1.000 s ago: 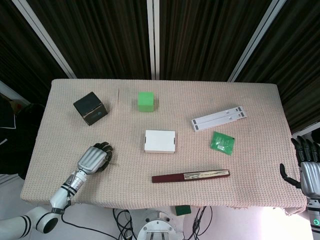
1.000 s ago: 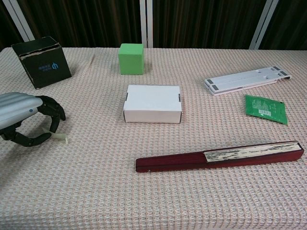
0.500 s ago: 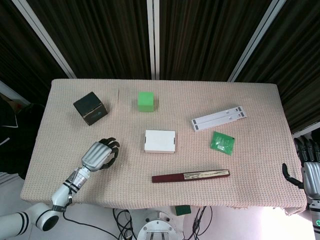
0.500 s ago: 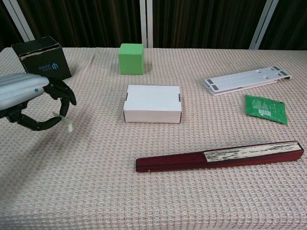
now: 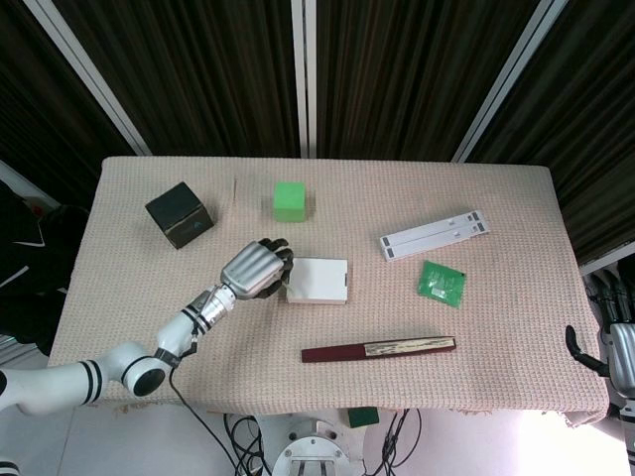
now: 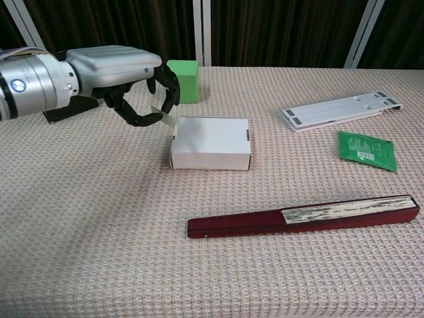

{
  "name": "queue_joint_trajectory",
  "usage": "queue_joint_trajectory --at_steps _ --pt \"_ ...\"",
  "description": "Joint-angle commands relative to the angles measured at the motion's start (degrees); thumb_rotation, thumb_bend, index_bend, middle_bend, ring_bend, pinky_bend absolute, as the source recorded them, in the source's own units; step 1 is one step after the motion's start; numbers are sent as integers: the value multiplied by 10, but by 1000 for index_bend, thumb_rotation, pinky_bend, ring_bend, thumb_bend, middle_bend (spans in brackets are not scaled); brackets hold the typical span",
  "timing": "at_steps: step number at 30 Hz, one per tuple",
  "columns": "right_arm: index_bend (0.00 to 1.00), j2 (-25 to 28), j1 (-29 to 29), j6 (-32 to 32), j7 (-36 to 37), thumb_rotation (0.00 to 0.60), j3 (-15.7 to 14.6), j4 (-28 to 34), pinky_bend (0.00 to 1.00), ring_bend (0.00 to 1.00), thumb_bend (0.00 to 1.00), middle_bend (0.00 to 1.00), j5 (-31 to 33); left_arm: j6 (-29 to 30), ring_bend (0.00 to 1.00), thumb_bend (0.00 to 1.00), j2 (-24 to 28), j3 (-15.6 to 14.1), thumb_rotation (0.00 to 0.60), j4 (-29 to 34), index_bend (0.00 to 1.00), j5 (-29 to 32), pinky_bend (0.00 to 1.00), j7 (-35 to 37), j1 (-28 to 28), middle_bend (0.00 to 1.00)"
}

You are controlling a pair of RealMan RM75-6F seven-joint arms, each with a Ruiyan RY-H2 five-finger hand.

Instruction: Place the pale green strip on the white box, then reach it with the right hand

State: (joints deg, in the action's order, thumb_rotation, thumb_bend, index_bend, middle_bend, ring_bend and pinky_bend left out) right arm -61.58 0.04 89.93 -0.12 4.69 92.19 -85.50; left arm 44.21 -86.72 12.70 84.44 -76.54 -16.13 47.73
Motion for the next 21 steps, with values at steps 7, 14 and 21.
queue_joint_trajectory --at_steps 7,14,21 --pt "0 -1 1 -10 13 427 4 -11 0 0 437 0 14 -51 181 451 -75 13 600 -83 617 68 304 -26 68 325" --pt "0 -4 4 -15 18 427 6 -19 0 0 437 0 18 -59 181 455 -104 13 600 -121 618 82 304 -37 101 325" --pt "0 -3 1 -15 26 427 7 -26 0 0 437 0 23 -63 181 457 -116 2 600 -151 618 110 292 -63 116 325"
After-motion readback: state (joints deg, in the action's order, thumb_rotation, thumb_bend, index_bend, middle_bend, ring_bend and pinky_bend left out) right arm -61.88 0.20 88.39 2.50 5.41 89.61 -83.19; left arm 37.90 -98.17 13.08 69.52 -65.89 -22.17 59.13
